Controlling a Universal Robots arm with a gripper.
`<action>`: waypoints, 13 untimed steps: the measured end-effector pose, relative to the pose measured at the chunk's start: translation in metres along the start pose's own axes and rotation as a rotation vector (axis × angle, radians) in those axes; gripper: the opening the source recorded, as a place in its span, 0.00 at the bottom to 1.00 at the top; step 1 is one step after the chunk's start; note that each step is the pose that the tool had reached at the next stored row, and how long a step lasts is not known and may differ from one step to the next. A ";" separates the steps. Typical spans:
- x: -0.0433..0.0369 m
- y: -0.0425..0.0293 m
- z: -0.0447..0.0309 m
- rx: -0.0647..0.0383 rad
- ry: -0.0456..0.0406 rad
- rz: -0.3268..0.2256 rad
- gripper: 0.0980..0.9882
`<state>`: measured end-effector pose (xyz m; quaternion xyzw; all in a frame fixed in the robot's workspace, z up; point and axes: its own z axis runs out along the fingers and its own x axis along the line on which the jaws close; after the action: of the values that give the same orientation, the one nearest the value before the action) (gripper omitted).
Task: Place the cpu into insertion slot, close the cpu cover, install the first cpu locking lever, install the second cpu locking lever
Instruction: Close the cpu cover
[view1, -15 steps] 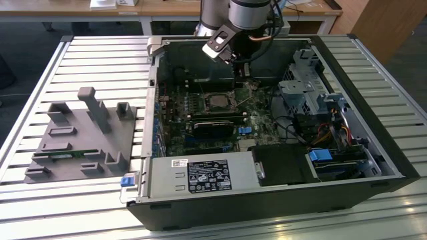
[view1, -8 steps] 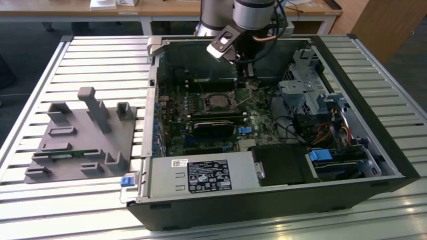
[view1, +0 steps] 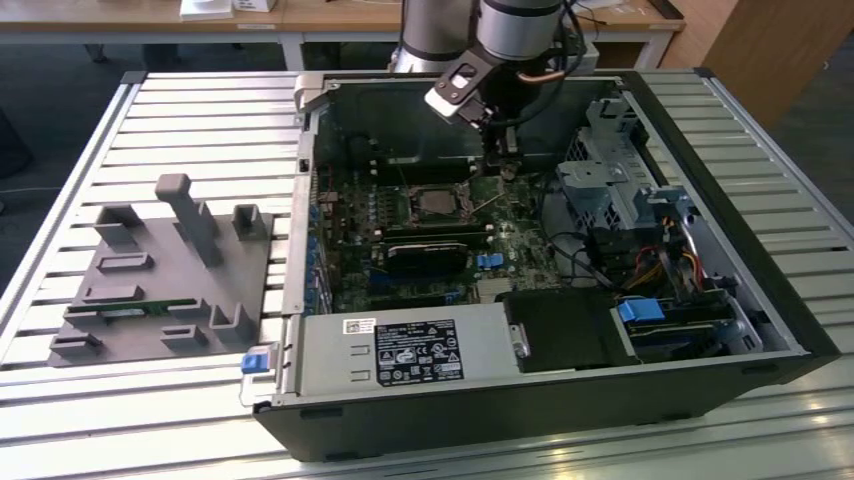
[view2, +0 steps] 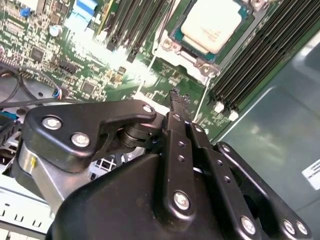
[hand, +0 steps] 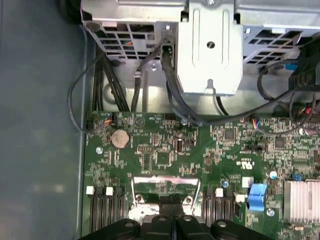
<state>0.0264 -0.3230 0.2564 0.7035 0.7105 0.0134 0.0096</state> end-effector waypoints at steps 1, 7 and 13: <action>0.0000 0.0017 0.0001 0.000 0.0000 0.000 0.01; 0.0000 0.0131 0.0014 0.000 -0.0001 0.000 0.01; 0.0035 0.0241 0.0035 0.003 0.0000 0.000 0.01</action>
<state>0.0506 -0.3192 0.2538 0.7034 0.7106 0.0123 0.0085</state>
